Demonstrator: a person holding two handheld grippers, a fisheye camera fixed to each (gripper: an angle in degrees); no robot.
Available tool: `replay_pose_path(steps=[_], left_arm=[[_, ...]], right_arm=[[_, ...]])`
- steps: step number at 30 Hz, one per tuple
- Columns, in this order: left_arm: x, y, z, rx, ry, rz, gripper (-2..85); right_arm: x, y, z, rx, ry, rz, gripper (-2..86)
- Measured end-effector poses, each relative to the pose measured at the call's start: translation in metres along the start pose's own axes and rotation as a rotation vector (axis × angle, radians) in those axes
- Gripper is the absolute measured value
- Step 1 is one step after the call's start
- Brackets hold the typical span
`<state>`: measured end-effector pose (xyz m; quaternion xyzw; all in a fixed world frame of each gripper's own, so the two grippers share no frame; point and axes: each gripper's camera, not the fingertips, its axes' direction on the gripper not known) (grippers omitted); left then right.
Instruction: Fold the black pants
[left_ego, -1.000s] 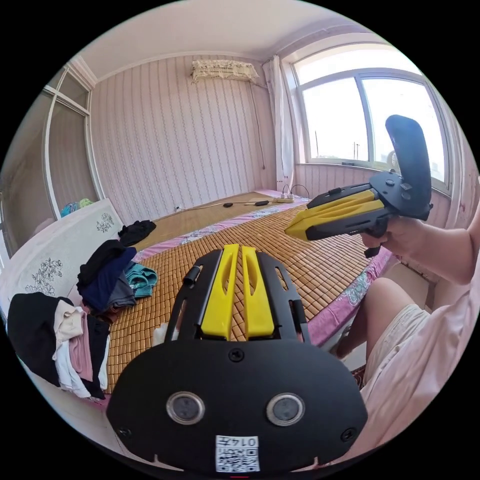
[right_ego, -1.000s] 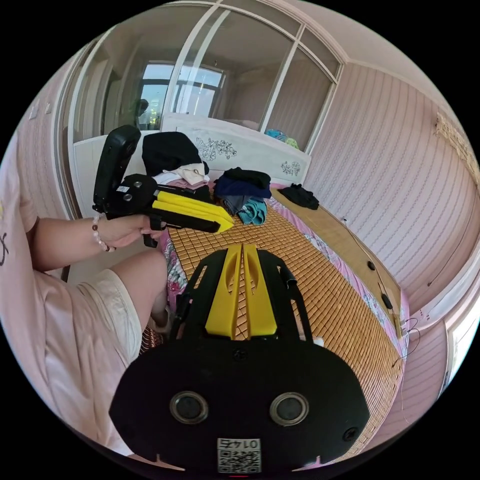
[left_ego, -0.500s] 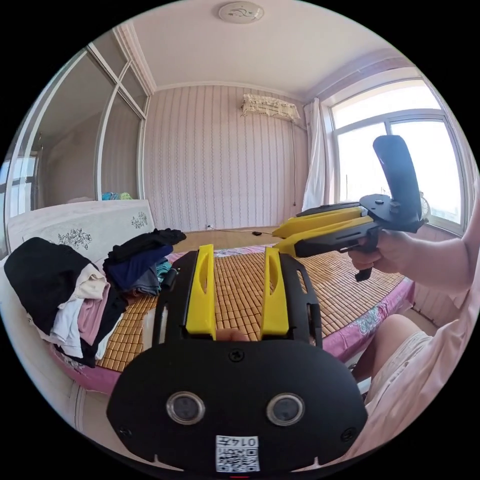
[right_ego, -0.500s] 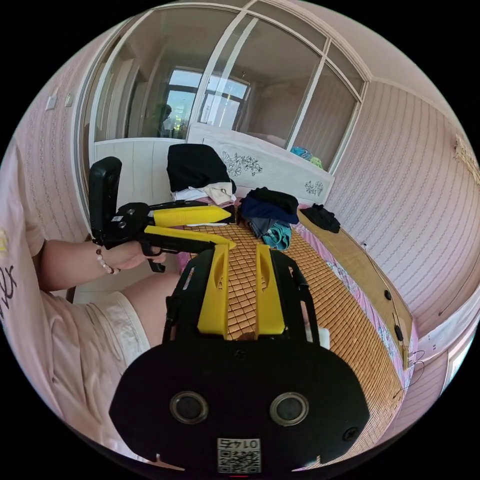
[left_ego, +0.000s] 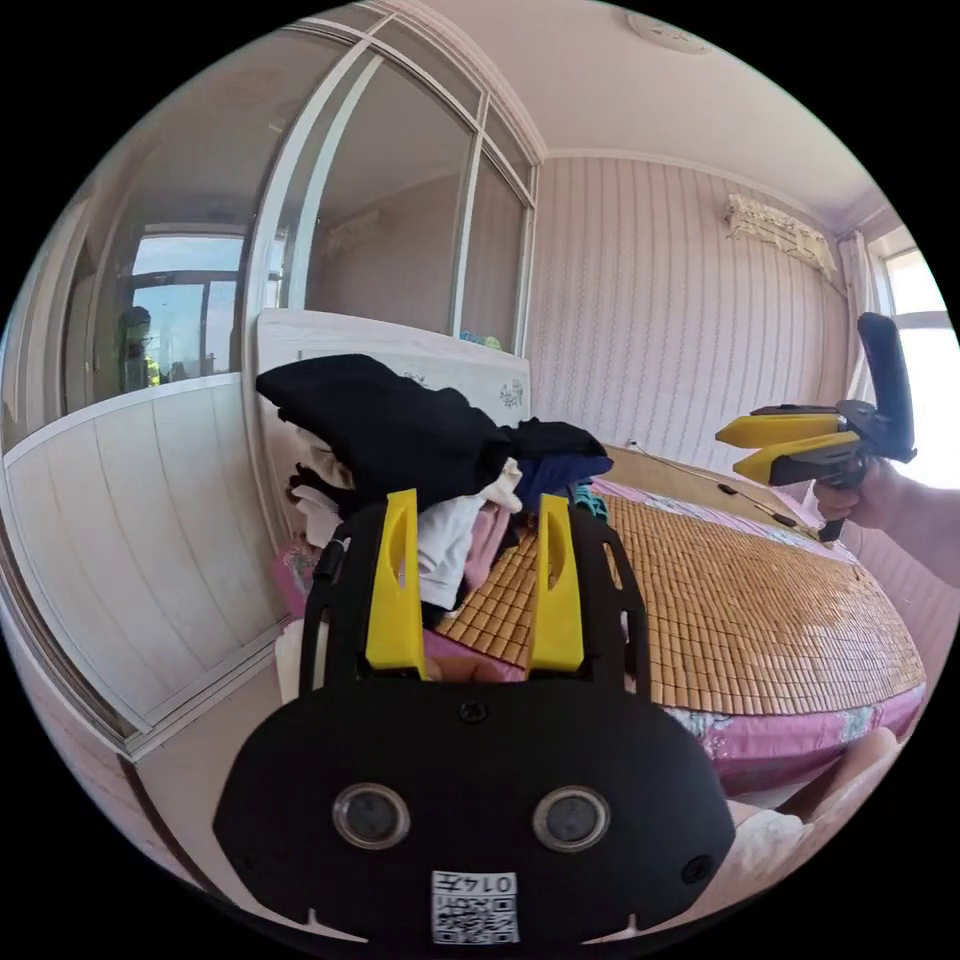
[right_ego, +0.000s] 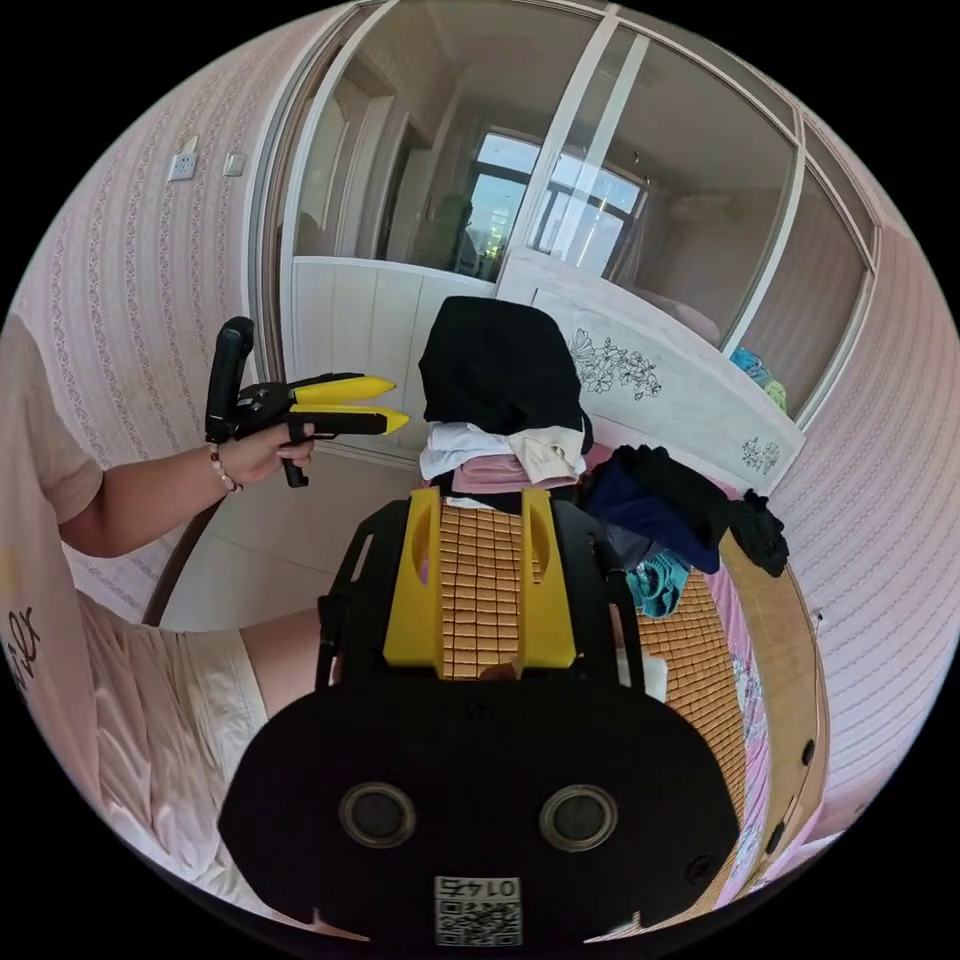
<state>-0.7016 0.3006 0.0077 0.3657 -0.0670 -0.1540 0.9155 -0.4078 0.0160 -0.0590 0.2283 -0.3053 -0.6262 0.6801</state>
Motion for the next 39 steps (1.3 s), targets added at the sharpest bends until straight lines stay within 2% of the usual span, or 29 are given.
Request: replay_pose_path(steps=[8,12,15,16,18,23,28,31,39], left_arm=[[-0.081,-0.026,0.038,-0.036,-0.046,-0.063,16.8],[-0.096,-0.033,0.06,-0.089,0.012,-0.003,17.6],[-0.092,-0.032,0.073,-0.09,0.037,0.088,18.3],[-0.091,-0.032,0.079,-0.095,0.046,0.108,18.5],[-0.092,-0.035,0.093,-0.128,0.064,0.115,18.4],[-0.086,-0.051,0.12,-0.141,0.06,0.121,15.3],[-0.075,-0.072,0.141,-0.241,-0.017,0.1,1.9],[-0.074,-0.082,0.122,-0.121,0.03,0.085,-0.5],[-0.073,-0.114,0.093,0.02,0.065,0.026,-0.9]], right_arm=[[0.018,-0.127,0.114,-0.057,-0.072,-0.149,16.4],[0.016,-0.155,0.167,-0.13,-0.077,-0.184,16.8],[0.022,-0.161,0.216,-0.281,-0.008,-0.189,12.4],[0.03,-0.161,0.226,-0.306,0.019,-0.177,8.2],[0.049,-0.162,0.225,-0.276,-0.032,-0.121,1.2],[0.117,-0.158,0.173,-0.113,-0.179,0.029,-0.7],[0.173,-0.147,0.113,0.068,-0.273,0.168,-0.4],[0.2,-0.136,0.078,0.174,-0.295,0.242,-0.2],[0.241,-0.098,0.005,0.319,-0.296,0.33,-0.2]])
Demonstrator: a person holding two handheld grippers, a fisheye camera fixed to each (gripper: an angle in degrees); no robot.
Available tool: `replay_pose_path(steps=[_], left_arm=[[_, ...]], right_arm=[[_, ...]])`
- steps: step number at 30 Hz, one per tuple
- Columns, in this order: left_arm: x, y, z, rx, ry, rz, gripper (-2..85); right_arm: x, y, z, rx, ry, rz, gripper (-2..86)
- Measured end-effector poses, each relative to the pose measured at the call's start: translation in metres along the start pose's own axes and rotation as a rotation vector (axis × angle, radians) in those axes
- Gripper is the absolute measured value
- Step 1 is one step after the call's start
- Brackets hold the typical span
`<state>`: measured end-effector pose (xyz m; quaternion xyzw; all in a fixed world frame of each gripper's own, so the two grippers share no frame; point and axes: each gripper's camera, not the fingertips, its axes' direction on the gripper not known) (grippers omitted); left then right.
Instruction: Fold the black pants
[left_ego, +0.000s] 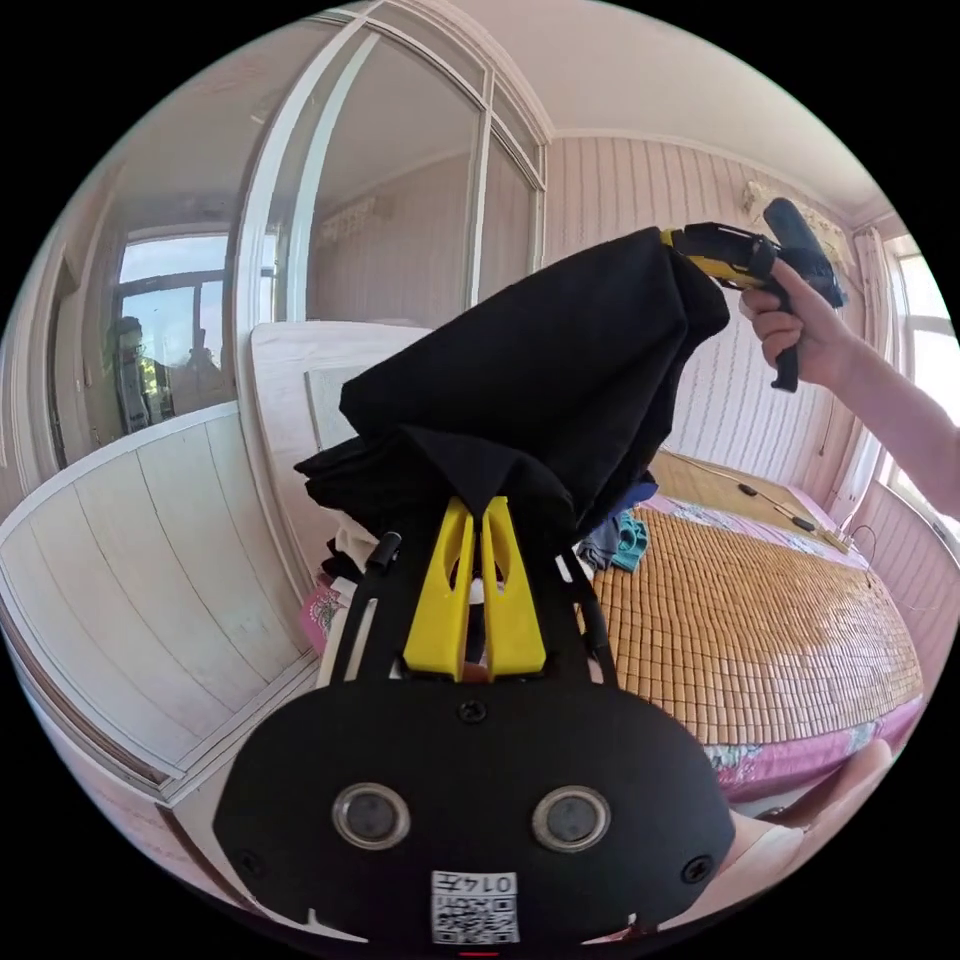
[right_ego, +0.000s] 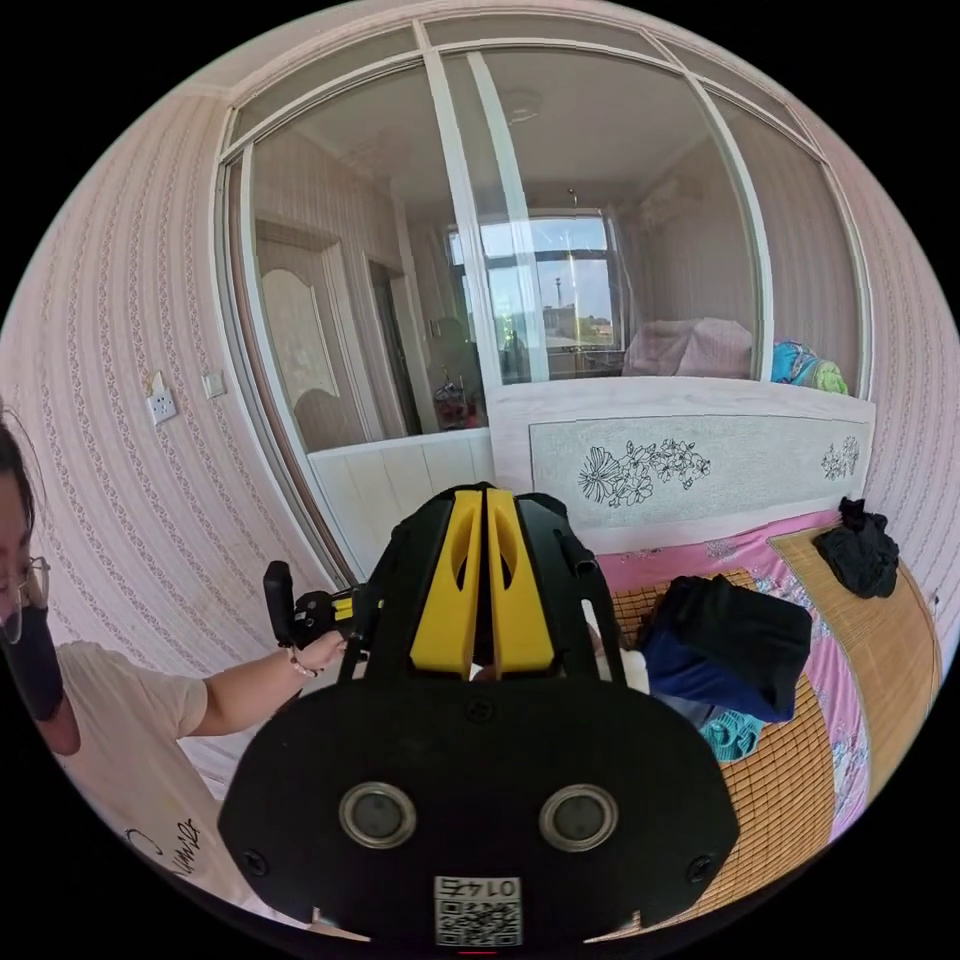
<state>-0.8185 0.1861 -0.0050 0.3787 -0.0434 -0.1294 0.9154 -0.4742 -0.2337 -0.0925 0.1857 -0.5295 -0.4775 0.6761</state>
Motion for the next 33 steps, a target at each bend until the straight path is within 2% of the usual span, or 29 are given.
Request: replay_pose_path(steps=[6,9,12,14,15,17,19,20,22,23,27,31,33], left_arm=[[0.034,-0.053,-0.011,0.079,0.075,0.066,-0.9],[0.069,-0.064,-0.007,0.087,0.156,0.133,-0.9],[0.114,-0.064,0.007,0.077,0.295,0.189,-0.9],[0.15,-0.057,0.023,0.049,0.404,0.223,-0.9],[0.178,-0.048,0.037,0.02,0.483,0.24,-0.9],[0.225,-0.026,0.063,-0.044,0.614,0.28,-0.9],[0.292,0.015,0.105,-0.195,0.782,0.275,-0.9],[0.309,0.027,0.115,-0.239,0.823,0.283,-0.9],[0.367,0.077,0.148,-0.41,0.878,0.335,-0.9],[0.376,0.087,0.153,-0.442,0.878,0.344,-0.9],[0.392,0.115,0.17,-0.54,0.863,0.31,-0.8],[0.381,0.116,0.191,-0.585,0.751,0.252,-0.2],[0.38,0.115,0.2,-0.607,0.715,0.242,1.0]], right_arm=[[0.024,0.026,-0.084,0.111,0.077,0.06,-0.2],[0.033,0.068,-0.136,0.144,0.134,0.089,-0.1],[0.036,0.143,-0.197,0.164,0.245,0.145,-0.1],[0.04,0.228,-0.245,0.158,0.356,0.274,0.0],[0.042,0.253,-0.256,0.152,0.385,0.319,0.1],[0.047,0.361,-0.295,0.085,0.524,0.558,0.4],[0.049,0.446,-0.314,-0.037,0.659,0.753,0.8],[0.045,0.497,-0.326,-0.116,0.746,0.871,1.1],[0.034,0.551,-0.34,-0.218,0.846,0.984,2.0],[0.026,0.569,-0.347,-0.241,0.875,1.01,3.6],[0.014,0.572,-0.346,-0.247,0.878,0.935,12.2],[0.032,0.547,-0.28,-0.352,0.723,0.727,17.1],[0.049,0.543,-0.249,-0.406,0.745,0.68,18.4]])
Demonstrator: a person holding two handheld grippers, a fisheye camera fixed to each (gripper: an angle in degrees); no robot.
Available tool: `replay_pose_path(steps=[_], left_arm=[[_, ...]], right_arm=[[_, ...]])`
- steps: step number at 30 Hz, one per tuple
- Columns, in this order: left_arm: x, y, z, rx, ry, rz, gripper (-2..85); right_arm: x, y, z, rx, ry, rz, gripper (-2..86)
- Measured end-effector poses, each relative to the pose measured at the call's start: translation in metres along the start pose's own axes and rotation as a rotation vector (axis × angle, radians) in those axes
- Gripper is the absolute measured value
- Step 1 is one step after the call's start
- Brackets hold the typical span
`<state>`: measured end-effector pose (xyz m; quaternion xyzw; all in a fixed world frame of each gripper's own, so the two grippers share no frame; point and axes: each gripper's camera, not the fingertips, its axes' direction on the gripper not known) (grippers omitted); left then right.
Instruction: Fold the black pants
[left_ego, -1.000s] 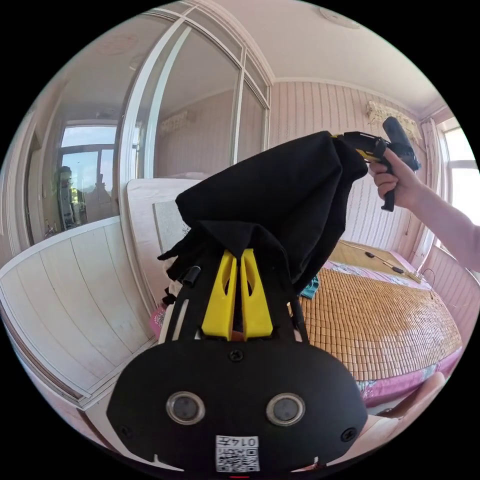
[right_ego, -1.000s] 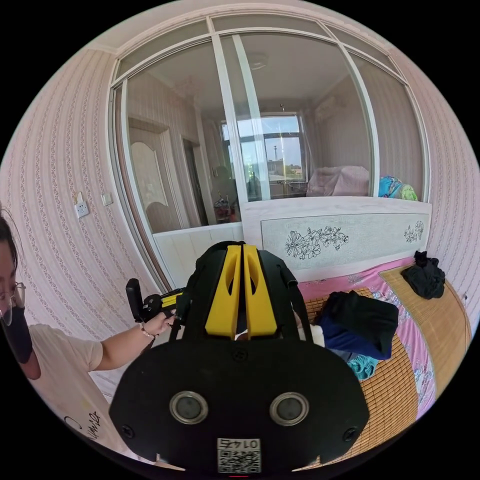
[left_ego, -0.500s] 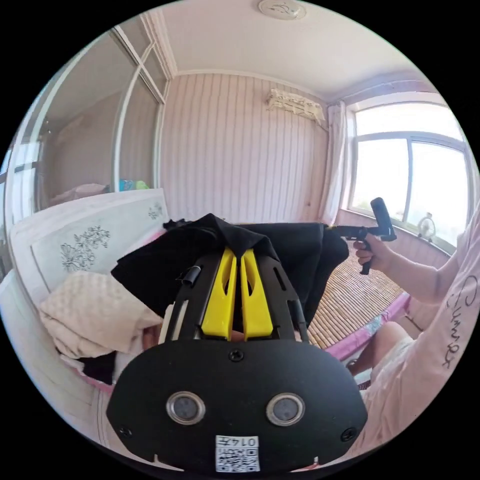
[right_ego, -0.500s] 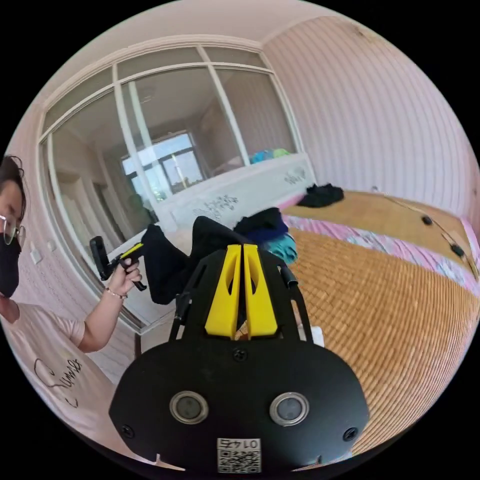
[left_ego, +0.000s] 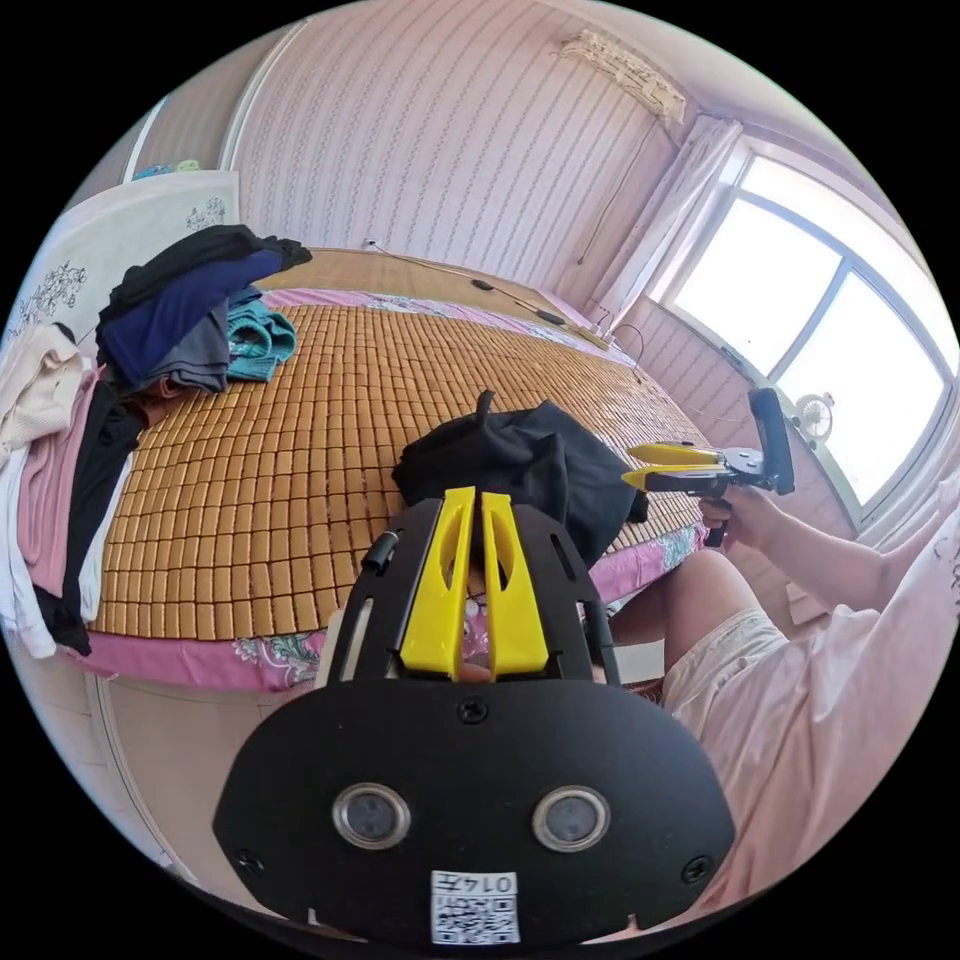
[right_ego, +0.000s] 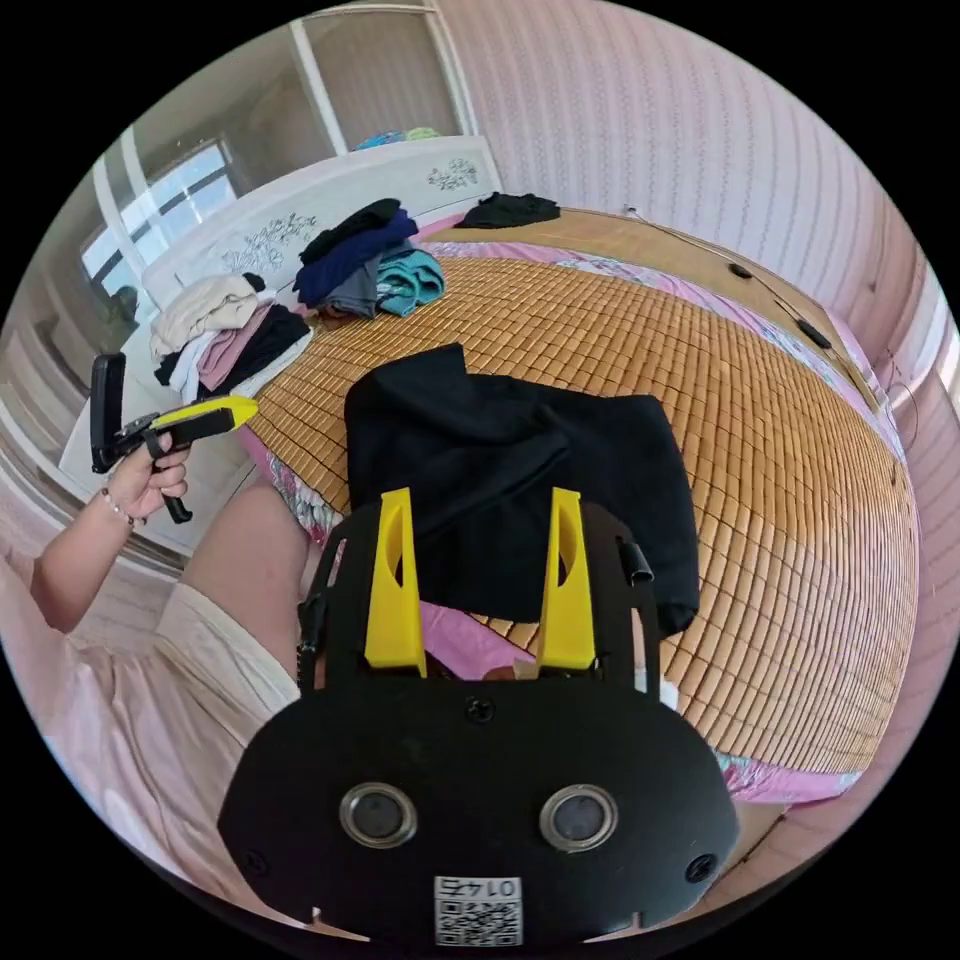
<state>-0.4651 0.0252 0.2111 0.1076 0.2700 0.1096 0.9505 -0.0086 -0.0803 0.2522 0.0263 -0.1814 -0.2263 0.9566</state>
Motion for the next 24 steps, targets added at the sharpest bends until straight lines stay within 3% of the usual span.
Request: replay_pose_path(steps=[3,7,9,11,16,24], left_arm=[[-0.005,-0.009,0.008,-0.014,-0.046,-0.015,3.7],[-0.008,-0.027,0.034,-0.051,-0.064,-0.016,5.2],[-0.008,-0.036,0.046,-0.064,-0.069,-0.013,5.8],[-0.007,-0.047,0.059,-0.076,-0.079,-0.003,6.6],[0.0,-0.083,0.102,-0.127,-0.11,0.071,7.9],[0.025,-0.155,0.192,-0.185,-0.14,0.109,9.9]], right_arm=[[0.002,-0.026,0.043,-0.041,0.062,0.052,19.7],[0.018,-0.033,0.111,-0.319,0.055,0.136,15.4],[0.02,-0.026,0.105,-0.286,0.079,0.133,12.4],[0.033,-0.017,0.075,-0.216,0.014,0.124,0.8],[0.098,0.022,-0.053,0.083,-0.124,0.197,-0.8],[0.206,0.126,-0.24,0.361,0.285,0.445,-1.0]])
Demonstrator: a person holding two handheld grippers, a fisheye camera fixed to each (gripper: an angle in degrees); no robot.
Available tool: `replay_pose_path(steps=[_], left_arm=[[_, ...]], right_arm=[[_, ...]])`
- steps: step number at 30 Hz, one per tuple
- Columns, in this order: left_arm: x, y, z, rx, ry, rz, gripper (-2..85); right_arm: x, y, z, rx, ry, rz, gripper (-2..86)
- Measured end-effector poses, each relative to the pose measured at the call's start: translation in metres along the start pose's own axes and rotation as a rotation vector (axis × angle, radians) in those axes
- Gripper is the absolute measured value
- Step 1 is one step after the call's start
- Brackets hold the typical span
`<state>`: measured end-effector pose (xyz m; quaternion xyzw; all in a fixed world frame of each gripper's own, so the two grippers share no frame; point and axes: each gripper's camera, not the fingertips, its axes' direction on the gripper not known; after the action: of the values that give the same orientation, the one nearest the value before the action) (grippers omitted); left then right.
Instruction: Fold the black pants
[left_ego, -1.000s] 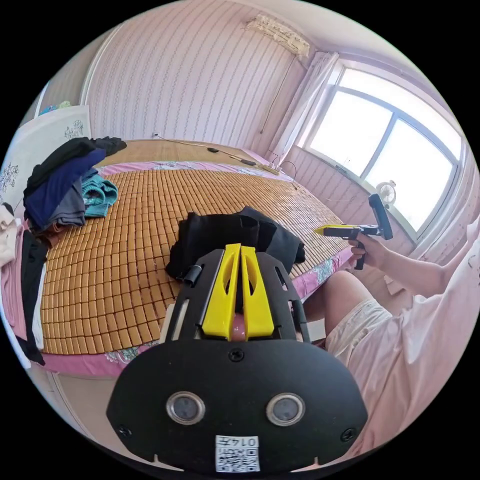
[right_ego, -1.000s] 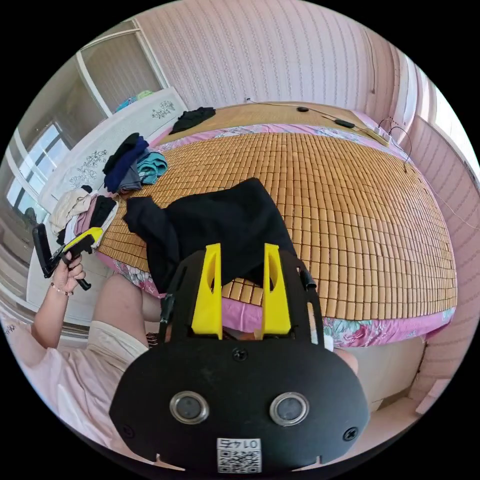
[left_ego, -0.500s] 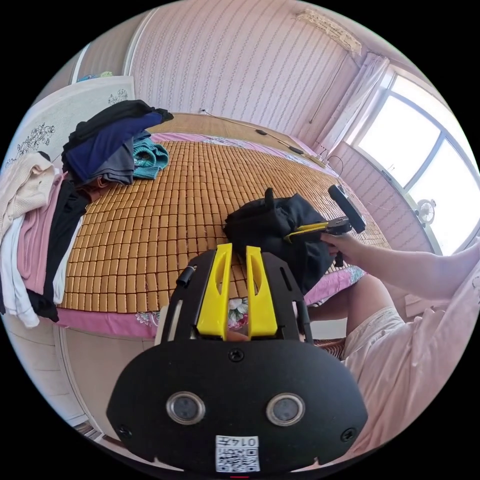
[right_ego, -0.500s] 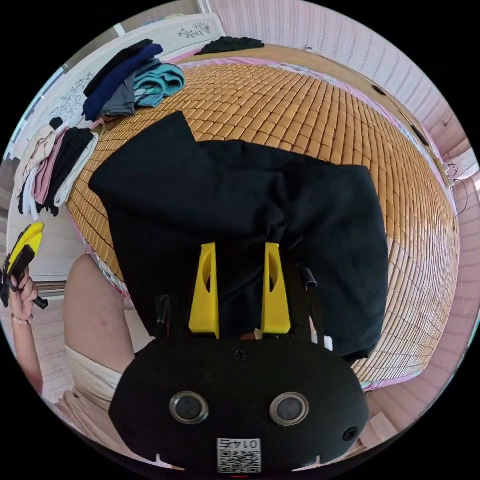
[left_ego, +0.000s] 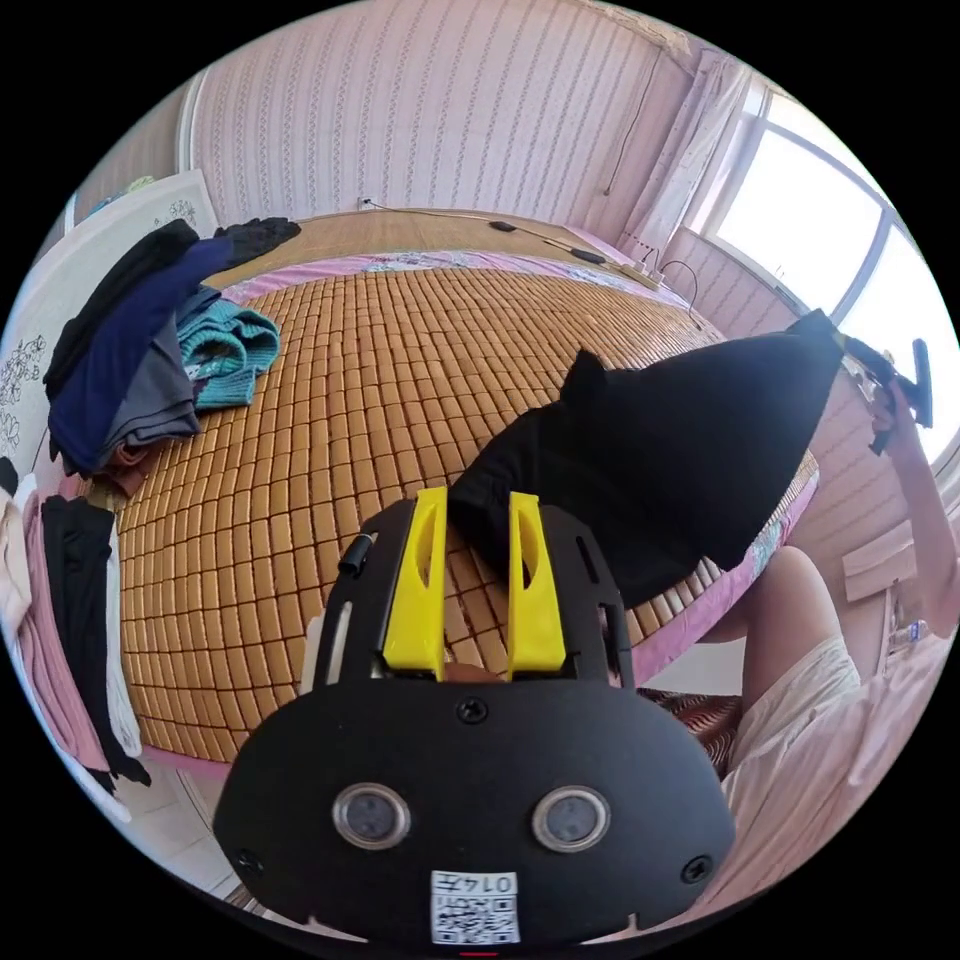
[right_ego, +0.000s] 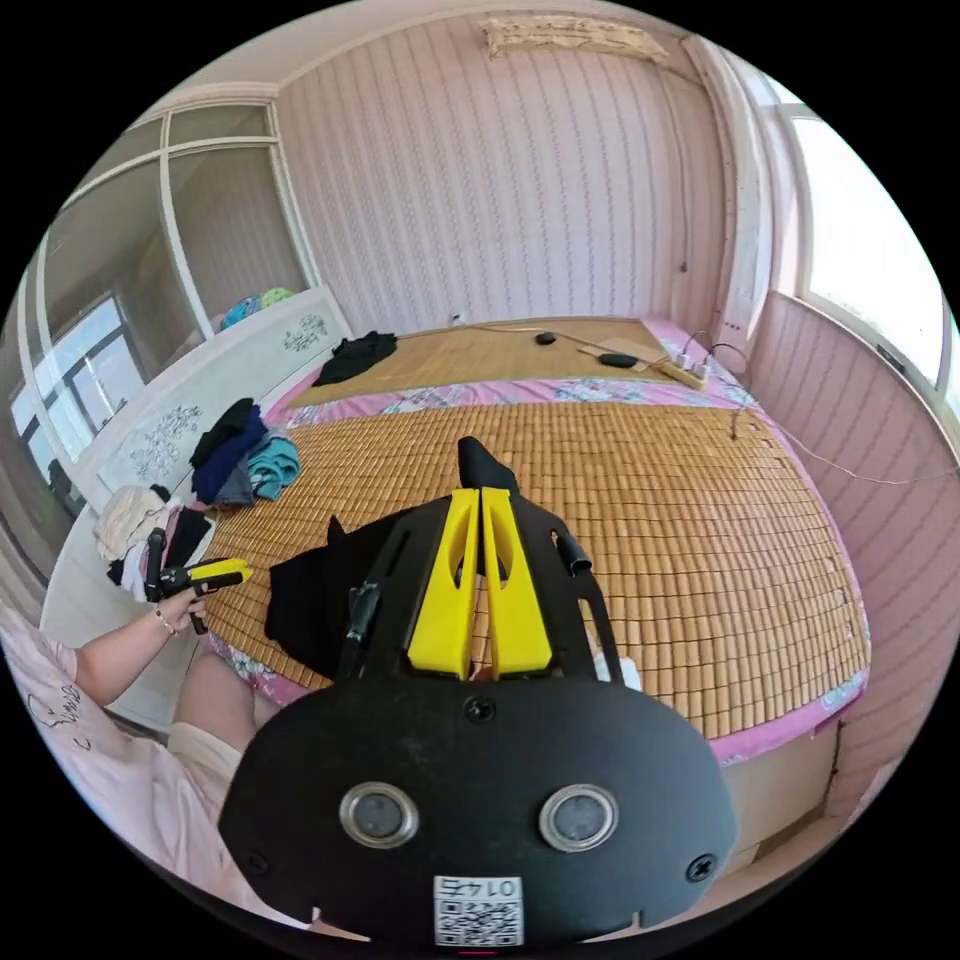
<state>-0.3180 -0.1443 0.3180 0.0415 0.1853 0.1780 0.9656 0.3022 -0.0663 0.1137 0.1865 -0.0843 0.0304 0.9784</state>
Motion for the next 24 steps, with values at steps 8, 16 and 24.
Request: replay_pose_path(steps=[8,16,24], left_arm=[[0.029,-0.05,0.075,-0.343,-0.053,0.123,2.6],[-0.008,-0.093,-0.061,0.105,-0.019,0.035,-0.6],[-0.06,0.029,-0.13,0.138,-0.093,-0.062,0.1]], right_arm=[[0.079,-0.022,-0.051,0.077,0.287,0.021,-0.9],[0.141,-0.053,-0.085,0.229,0.344,0.1,-0.9],[0.209,0.088,-0.075,0.107,0.295,0.195,-0.9]])
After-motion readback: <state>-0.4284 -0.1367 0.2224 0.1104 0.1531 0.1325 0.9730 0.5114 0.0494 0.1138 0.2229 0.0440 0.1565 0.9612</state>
